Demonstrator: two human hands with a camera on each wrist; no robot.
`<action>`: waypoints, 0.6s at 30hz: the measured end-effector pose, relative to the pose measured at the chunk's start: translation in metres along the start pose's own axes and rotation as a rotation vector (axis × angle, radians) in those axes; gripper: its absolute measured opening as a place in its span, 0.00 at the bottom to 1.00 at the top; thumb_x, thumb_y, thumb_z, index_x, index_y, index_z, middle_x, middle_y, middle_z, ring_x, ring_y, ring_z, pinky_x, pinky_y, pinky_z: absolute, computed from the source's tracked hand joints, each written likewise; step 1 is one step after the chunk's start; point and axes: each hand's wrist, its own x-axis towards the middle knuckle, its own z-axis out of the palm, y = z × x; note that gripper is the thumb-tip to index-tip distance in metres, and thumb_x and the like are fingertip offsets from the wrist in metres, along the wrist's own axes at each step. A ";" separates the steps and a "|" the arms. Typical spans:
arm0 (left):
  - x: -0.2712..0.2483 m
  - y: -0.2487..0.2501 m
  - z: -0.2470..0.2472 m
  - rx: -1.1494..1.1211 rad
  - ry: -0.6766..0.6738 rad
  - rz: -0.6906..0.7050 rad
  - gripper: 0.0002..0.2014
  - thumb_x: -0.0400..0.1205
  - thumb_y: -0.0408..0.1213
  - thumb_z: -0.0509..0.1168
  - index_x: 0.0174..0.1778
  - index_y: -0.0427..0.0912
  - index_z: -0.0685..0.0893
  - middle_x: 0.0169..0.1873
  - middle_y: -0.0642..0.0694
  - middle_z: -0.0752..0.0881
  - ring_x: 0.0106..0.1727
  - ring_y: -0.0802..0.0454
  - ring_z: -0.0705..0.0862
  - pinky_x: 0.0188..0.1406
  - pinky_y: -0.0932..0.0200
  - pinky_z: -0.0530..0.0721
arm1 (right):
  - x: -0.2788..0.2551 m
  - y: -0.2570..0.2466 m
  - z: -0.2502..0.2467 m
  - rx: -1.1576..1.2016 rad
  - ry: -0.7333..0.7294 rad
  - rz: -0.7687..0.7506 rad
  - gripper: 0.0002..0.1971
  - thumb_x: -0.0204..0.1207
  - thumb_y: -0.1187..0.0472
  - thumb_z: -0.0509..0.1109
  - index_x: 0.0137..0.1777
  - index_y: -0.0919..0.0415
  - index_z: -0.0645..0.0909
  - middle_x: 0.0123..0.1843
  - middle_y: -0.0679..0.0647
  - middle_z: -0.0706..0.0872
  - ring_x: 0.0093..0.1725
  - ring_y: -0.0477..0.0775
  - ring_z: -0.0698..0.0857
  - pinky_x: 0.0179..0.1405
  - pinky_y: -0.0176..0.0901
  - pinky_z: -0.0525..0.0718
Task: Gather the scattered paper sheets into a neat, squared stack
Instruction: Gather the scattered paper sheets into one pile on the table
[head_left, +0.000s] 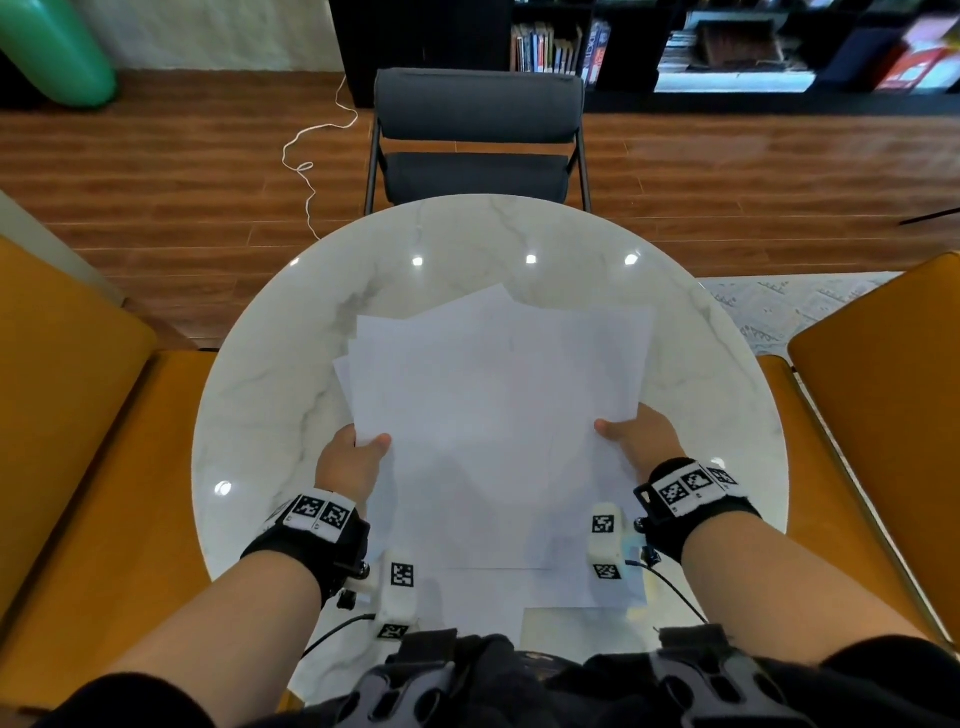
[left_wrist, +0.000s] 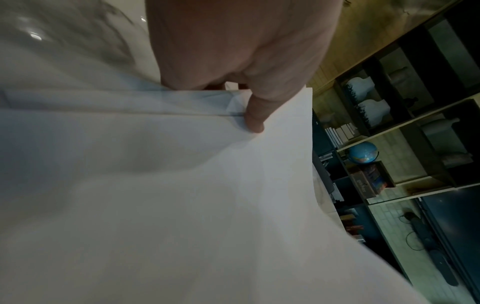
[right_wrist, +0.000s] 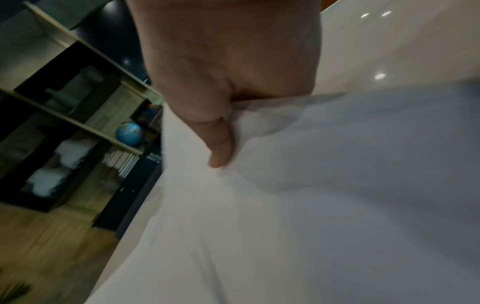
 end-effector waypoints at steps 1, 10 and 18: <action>0.000 0.000 0.000 -0.003 0.014 0.002 0.10 0.79 0.41 0.66 0.53 0.41 0.81 0.53 0.39 0.87 0.57 0.37 0.84 0.64 0.41 0.81 | -0.001 0.001 -0.003 0.040 -0.003 -0.008 0.20 0.72 0.66 0.76 0.65 0.66 0.81 0.61 0.64 0.88 0.59 0.67 0.86 0.65 0.62 0.82; 0.000 0.005 -0.005 -0.167 -0.062 -0.007 0.08 0.82 0.38 0.64 0.57 0.46 0.78 0.52 0.46 0.82 0.56 0.46 0.80 0.57 0.55 0.74 | -0.004 -0.001 -0.013 0.296 -0.166 0.014 0.18 0.73 0.72 0.73 0.64 0.70 0.82 0.62 0.69 0.87 0.60 0.68 0.87 0.69 0.66 0.79; -0.006 0.019 0.009 0.000 -0.072 0.092 0.11 0.81 0.39 0.65 0.56 0.39 0.82 0.52 0.41 0.86 0.53 0.41 0.83 0.54 0.53 0.79 | -0.003 -0.006 0.021 0.076 -0.163 -0.027 0.32 0.64 0.57 0.83 0.67 0.65 0.80 0.64 0.60 0.87 0.63 0.63 0.85 0.70 0.60 0.79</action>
